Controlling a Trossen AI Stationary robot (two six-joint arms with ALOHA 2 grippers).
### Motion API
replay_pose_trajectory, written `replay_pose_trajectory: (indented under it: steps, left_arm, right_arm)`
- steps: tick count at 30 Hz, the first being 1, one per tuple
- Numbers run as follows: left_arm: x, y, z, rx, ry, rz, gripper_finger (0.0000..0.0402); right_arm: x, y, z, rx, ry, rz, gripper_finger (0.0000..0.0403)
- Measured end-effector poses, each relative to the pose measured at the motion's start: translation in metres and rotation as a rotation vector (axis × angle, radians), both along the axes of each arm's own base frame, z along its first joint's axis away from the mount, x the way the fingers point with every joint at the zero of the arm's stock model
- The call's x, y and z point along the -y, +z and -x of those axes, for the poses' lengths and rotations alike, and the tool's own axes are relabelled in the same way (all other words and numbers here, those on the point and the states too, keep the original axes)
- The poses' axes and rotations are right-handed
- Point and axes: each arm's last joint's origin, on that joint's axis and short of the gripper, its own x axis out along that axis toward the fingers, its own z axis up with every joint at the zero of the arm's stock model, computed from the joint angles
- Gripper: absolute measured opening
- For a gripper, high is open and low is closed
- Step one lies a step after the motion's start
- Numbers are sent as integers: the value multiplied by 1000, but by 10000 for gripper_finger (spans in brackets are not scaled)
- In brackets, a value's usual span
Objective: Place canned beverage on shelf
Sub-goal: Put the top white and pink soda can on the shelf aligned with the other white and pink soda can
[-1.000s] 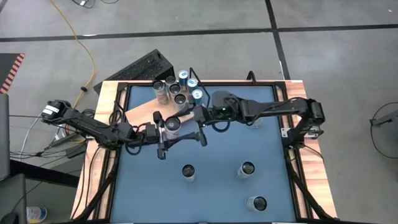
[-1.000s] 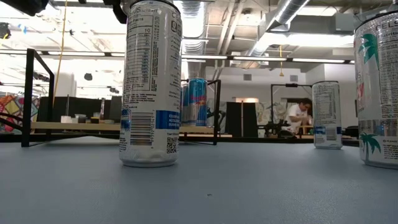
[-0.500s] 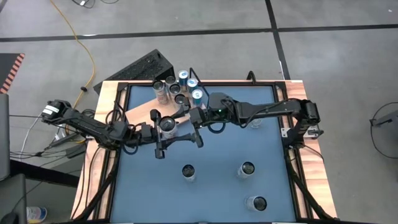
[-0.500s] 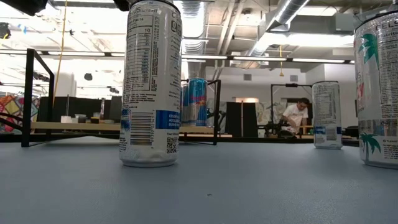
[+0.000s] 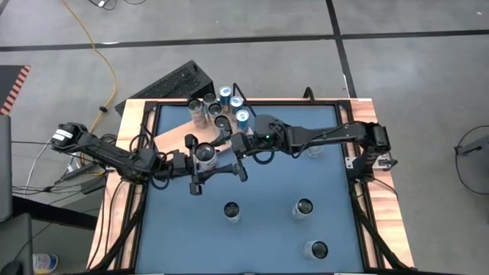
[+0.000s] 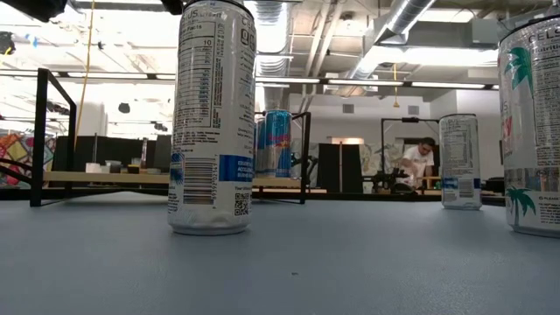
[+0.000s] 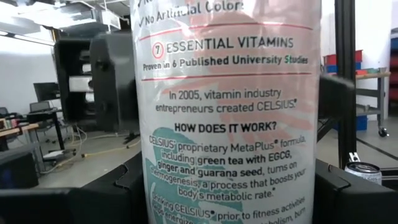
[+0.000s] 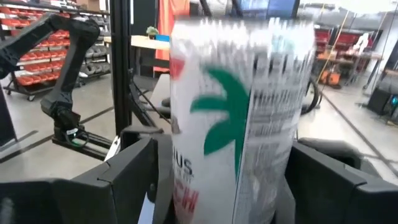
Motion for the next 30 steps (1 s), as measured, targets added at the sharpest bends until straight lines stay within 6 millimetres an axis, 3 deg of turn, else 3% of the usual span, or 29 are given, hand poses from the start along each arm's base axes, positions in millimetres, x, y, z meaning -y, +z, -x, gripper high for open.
replay_pose_trajectory:
  steps: [7, 22, 30]
  left_arm:
    - [0, 0, 0, -1, 3, 1, 243]
    - [0, -1, 0, -8, 10, -1, 244]
    - [-1, -5, -2, -52, 7, 52, 293]
  right_arm:
    - [-4, 4, 1, 42, -17, 45, 323]
    - [-1, 4, 1, 33, -20, 45, 209]
    - [-2, -1, 0, 6, -15, 50, 189]
